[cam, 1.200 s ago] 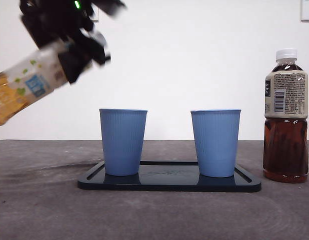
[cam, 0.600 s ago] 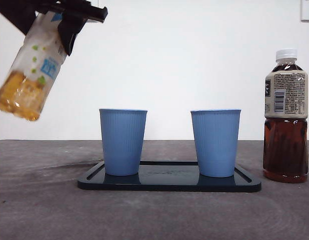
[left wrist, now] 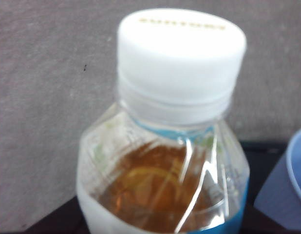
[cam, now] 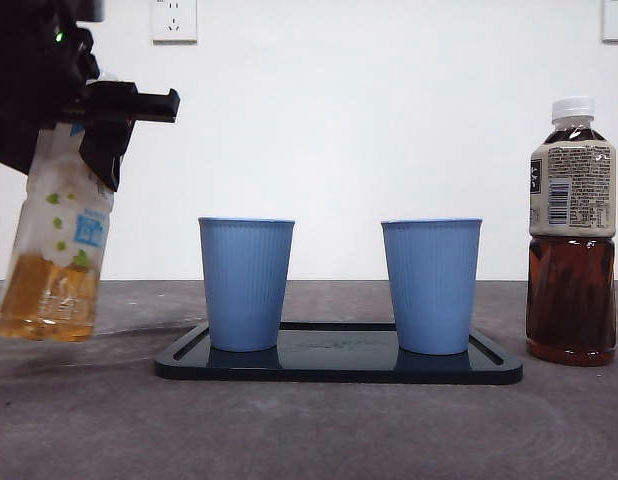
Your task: Pour the drink into the cup
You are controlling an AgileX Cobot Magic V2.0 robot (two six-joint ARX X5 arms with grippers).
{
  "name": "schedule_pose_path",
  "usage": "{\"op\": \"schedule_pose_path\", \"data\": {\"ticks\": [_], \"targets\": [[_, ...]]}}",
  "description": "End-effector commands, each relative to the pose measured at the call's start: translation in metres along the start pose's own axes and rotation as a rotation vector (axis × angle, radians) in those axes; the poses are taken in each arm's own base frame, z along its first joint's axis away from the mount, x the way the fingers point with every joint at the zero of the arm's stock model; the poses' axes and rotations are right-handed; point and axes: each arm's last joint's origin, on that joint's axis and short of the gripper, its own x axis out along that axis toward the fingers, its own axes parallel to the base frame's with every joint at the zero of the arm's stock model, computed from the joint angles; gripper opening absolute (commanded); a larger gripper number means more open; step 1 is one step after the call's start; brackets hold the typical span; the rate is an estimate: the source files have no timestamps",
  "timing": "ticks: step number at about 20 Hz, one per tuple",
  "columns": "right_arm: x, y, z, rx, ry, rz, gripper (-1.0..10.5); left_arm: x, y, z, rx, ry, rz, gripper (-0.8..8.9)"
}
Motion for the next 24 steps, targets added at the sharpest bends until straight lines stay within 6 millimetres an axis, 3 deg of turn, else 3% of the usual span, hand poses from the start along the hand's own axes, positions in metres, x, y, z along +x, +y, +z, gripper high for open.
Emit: {"op": "schedule_pose_path", "data": {"ticks": [1,13,24], "targets": [[-0.004,0.001,0.006,-0.011,-0.027,0.009,4.4,0.004,0.0,0.009,-0.03,-0.079,-0.041,1.2],[-0.004,0.001,0.006,0.003,-0.028,0.009,4.4,0.04,0.005,0.008,-0.029,-0.128,-0.091,1.21],[-0.004,0.001,0.007,0.016,-0.039,0.01,4.4,0.058,-0.001,-0.004,-0.011,-0.084,-0.12,1.22]]}}
